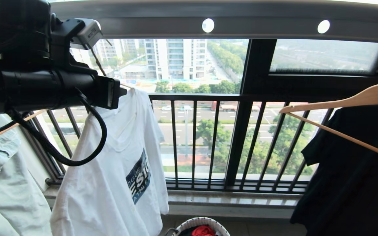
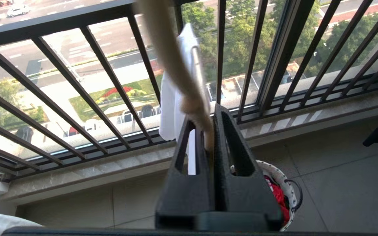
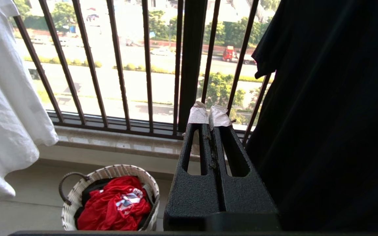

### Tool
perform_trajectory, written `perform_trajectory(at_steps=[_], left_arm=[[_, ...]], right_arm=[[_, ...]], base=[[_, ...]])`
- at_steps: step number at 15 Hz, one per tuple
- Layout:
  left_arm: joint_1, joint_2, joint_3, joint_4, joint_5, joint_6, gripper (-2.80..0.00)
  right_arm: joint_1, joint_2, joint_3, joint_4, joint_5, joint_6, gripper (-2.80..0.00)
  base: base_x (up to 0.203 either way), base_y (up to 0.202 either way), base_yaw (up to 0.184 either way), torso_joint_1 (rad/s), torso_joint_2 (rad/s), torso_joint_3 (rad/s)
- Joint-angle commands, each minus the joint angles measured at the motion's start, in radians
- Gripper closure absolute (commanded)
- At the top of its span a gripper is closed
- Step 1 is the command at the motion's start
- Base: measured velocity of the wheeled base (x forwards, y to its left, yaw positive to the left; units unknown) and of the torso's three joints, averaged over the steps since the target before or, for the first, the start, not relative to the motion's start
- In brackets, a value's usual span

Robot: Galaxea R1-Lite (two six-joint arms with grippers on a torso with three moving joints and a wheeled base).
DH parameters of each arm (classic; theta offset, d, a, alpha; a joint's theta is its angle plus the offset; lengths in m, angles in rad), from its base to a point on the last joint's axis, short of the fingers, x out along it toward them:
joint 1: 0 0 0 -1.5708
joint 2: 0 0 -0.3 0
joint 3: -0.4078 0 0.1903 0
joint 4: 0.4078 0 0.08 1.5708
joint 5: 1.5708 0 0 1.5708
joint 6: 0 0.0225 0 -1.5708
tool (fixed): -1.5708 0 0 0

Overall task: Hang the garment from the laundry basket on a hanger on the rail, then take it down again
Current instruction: Take the clothes off the clothes rack

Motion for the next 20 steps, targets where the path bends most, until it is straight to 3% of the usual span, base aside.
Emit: perform_trajectory(at_steps=[1, 17, 20], left_arm=[[0.0, 0.005, -0.002, 0.0, 0.0, 0.014, 0.0], [0.0, -0.119, 0.024, 0.005, 0.004, 0.031, 0.0], [0.0, -0.134, 0.04, 0.005, 0.032, 0.033, 0.0]], right_arm=[[0.0, 0.001, 0.0, 0.0, 0.001, -0.001, 0.0], [0.0, 0.001, 0.0, 0.0, 0.001, -0.001, 0.0], [0.0, 0.001, 0.0, 0.0, 0.001, -0.001, 0.0]], base=[[0.0, 0.0, 0.0, 0.0, 0.0, 0.0], [0.0, 0.0, 0.0, 0.0, 0.0, 0.0], [0.0, 0.0, 0.0, 0.0, 0.0, 0.0]])
